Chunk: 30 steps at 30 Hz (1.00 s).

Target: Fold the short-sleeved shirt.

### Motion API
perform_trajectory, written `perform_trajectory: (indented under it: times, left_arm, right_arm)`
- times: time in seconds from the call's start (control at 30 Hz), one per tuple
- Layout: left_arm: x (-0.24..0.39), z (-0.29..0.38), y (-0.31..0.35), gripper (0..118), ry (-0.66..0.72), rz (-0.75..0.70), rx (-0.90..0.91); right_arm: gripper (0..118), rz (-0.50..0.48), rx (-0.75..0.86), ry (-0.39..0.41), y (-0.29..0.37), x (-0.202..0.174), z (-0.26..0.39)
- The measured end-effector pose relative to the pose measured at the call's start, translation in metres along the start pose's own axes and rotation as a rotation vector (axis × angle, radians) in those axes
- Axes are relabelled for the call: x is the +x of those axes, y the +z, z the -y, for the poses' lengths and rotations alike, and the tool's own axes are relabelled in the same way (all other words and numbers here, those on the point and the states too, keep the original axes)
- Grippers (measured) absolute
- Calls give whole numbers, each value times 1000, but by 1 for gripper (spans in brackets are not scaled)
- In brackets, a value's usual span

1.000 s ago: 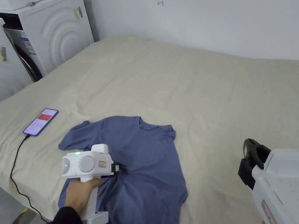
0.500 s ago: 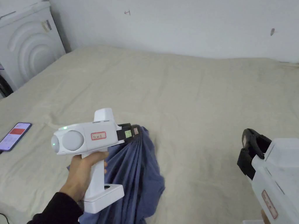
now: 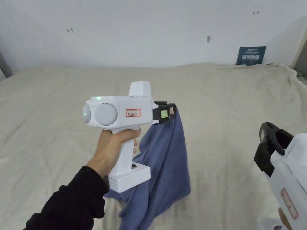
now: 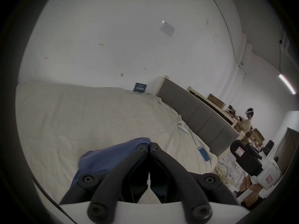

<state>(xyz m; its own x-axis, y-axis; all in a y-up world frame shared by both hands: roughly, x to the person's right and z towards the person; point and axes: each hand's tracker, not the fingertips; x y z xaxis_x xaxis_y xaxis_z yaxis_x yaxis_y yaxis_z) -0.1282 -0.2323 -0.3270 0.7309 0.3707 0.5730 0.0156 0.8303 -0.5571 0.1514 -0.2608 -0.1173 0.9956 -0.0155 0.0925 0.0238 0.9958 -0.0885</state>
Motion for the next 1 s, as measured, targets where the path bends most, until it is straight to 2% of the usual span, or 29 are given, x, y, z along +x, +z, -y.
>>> perform_trajectory:
  times: [0.2,0.3,0.6,0.8,1.0]
  left_arm:
    - [40,21,-37,0,-39,102,-92]
    - [45,39,-54,0,-66,90,-162]
    - [14,124,-111,0,-58,-107,-483]
    - [5,189,-144,0,-21,-150,-608]
    - [8,221,-162,15,-16,-204,-659]
  right_arm:
    - [1,78,-11,1,12,33,7]
    - [1,98,-28,-10,15,42,11]
    - [1,98,-62,-34,14,45,25]
    - [1,76,-84,-38,11,39,34]
    - [1,67,-101,-39,11,38,37]
